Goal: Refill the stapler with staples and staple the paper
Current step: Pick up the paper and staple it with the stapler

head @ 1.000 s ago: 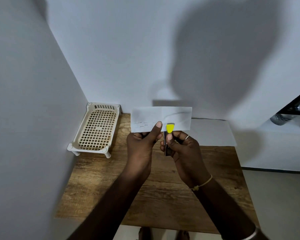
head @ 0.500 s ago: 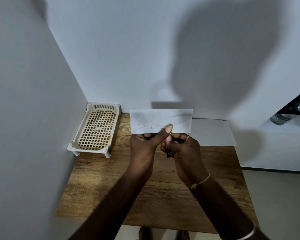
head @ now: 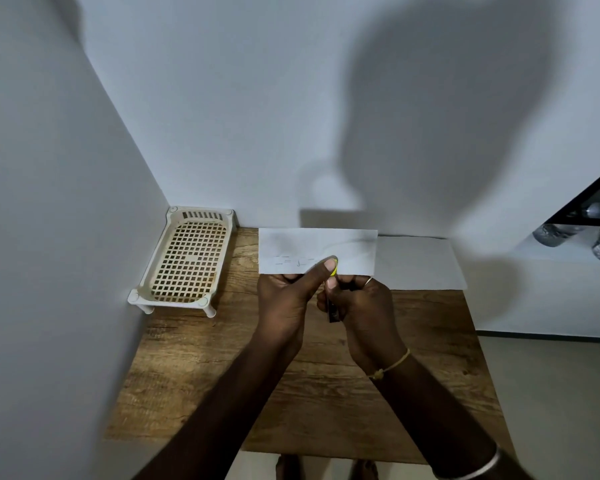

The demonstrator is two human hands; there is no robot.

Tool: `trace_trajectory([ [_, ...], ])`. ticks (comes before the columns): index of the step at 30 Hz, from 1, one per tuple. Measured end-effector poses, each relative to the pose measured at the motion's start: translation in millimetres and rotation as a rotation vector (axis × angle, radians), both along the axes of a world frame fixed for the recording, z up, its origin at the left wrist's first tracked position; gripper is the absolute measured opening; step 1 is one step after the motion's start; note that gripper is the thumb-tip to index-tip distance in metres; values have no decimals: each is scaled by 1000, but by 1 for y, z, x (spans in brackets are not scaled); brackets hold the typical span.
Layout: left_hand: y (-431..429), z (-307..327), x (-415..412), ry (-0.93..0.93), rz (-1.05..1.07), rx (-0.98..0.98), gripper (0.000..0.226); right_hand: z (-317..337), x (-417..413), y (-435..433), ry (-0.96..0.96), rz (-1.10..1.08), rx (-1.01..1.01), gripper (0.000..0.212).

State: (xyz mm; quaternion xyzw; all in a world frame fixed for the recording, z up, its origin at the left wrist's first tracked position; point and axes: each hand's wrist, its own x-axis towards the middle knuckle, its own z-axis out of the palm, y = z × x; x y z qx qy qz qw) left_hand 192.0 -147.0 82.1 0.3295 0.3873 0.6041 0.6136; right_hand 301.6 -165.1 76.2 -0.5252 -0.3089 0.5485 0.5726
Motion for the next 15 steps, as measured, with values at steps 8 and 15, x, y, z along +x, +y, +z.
trace_trajectory([
  [8,2,-3,-4,-67,39,-92,29,4,5,-5,24,123,29,35],
  [15,3,-3,-4,-69,129,-168,33,1,7,-8,60,155,52,33],
])
